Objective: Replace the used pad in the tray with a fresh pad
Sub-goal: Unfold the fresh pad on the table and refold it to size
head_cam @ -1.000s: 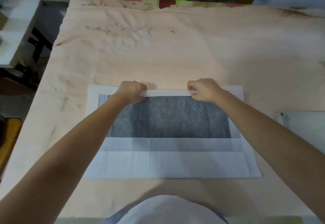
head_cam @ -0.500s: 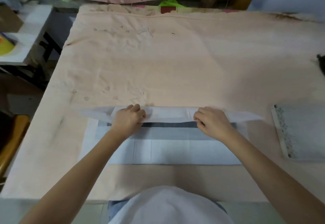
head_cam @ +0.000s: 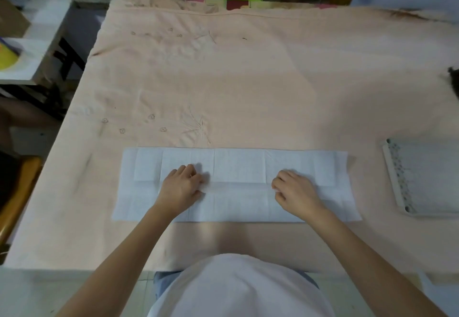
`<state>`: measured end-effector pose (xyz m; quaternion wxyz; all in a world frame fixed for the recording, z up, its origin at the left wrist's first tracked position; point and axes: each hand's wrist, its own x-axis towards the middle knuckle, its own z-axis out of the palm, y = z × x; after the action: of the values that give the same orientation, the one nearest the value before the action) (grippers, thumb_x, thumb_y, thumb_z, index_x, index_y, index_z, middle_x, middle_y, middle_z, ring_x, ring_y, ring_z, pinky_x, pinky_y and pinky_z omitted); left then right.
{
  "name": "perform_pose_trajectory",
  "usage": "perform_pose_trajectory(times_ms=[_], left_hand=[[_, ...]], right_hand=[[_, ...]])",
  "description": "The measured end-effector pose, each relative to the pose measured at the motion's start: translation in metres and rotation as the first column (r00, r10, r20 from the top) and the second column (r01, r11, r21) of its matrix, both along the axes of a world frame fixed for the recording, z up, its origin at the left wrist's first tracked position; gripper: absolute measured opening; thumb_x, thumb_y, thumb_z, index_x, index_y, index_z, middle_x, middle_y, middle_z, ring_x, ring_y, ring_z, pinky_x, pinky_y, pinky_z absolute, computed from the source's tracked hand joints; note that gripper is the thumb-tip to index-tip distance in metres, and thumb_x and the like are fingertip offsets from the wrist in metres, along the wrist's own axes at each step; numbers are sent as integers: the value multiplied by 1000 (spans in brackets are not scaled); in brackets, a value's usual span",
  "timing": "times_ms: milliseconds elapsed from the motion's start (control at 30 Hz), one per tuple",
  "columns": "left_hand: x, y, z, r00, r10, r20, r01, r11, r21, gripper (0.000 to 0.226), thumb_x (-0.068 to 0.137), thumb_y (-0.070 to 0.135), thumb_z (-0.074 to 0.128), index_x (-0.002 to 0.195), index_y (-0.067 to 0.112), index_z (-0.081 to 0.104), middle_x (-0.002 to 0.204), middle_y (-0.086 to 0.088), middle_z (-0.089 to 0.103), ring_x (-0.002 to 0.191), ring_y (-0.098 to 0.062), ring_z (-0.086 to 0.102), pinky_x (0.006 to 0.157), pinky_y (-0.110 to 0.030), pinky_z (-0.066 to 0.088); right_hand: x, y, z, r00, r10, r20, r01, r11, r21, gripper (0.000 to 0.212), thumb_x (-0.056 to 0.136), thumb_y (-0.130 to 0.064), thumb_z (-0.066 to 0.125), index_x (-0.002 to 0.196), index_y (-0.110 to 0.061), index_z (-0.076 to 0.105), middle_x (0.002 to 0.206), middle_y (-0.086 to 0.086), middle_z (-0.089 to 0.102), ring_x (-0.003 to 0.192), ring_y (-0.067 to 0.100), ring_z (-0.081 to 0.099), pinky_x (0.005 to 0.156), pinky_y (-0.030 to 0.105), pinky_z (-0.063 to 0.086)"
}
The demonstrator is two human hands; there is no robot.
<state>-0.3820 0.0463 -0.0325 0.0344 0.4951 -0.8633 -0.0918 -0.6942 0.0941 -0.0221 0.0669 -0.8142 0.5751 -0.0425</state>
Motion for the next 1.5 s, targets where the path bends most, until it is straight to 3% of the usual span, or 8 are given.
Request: perform_pose_trajectory(times_ms=[67, 133, 267, 367, 467, 800, 1167, 1500], left_hand=[[3, 2, -3, 1000, 0, -9, 0, 1000, -22, 21, 59, 22, 69, 77, 12, 69, 77, -5, 56, 61, -25, 55, 51, -28, 42], [3, 3, -2, 999, 6, -47, -9, 998, -62, 31, 67, 28, 47, 82, 11, 69, 83, -5, 59, 65, -26, 57, 56, -28, 42], [-16, -2, -1, 992, 57, -114, -70, 992, -109, 43, 81, 27, 37, 107, 10, 68, 112, -7, 64, 92, -29, 63, 74, -36, 48], [-34, -11, -7, 995, 69, -75, -74, 995, -70, 51, 92, 30, 31, 133, 10, 54, 140, -11, 50, 128, -29, 48, 103, -39, 34], [-54, -18, -13, 995, 71, -63, -72, 997, -6, 56, 98, 35, 22, 144, 9, 38, 150, -10, 36, 140, -28, 32, 113, -42, 18], [-64, -26, -46, 996, 83, -36, -81, 995, 56, 56, 100, 37, 21, 148, 9, 30, 156, -7, 25, 145, -22, 20, 118, -44, 13], [-65, -25, -47, 994, 103, -41, -101, 994, 51, 58, 100, 37, 19, 150, 8, 22, 158, -7, 17, 147, -20, 12, 119, -44, 10], [-66, -25, -47, 994, 103, -29, -103, 995, 17, 58, 99, 36, 21, 149, 8, 24, 157, -6, 18, 146, -19, 12, 119, -42, 9]], right_hand=[[1, 3, -4, 999, -33, 5, 33, 999, 26, 22, 69, -24, 41, 66, -13, 59, 69, 0, 55, 64, 22, 57, 49, 26, 46], [4, 4, -5, 997, -73, 3, 73, 997, 20, 27, 70, -32, 44, 68, -13, 63, 72, -1, 56, 66, 21, 58, 54, 28, 49], [19, 1, -4, 989, -145, 20, 145, 988, -51, 34, 77, -34, 42, 78, -11, 67, 84, 2, 61, 77, 23, 60, 66, 32, 48], [37, -9, -5, 983, -183, 5, 182, 977, -113, 39, 81, -30, 40, 98, -11, 70, 111, 9, 66, 97, 27, 64, 84, 34, 40], [58, -22, -11, 986, -165, -6, 165, 985, -44, 51, 87, -31, 36, 126, -6, 59, 139, 13, 51, 128, 27, 49, 104, 37, 29], [92, -46, -48, 969, -214, -121, 226, 969, 95, 59, 99, -38, 19, 147, -5, 28, 155, 11, 25, 145, 24, 21, 114, 44, 18], [95, -49, -54, 965, -263, 24, 261, 964, 55, 55, 100, -31, 25, 147, -3, 30, 155, 12, 25, 145, 24, 20, 116, 44, 20], [2, -39, -54, 925, -377, 40, 376, 926, 30, 55, 100, -29, 22, 148, -2, 26, 157, 10, 21, 146, 20, 15, 119, 40, 15]])
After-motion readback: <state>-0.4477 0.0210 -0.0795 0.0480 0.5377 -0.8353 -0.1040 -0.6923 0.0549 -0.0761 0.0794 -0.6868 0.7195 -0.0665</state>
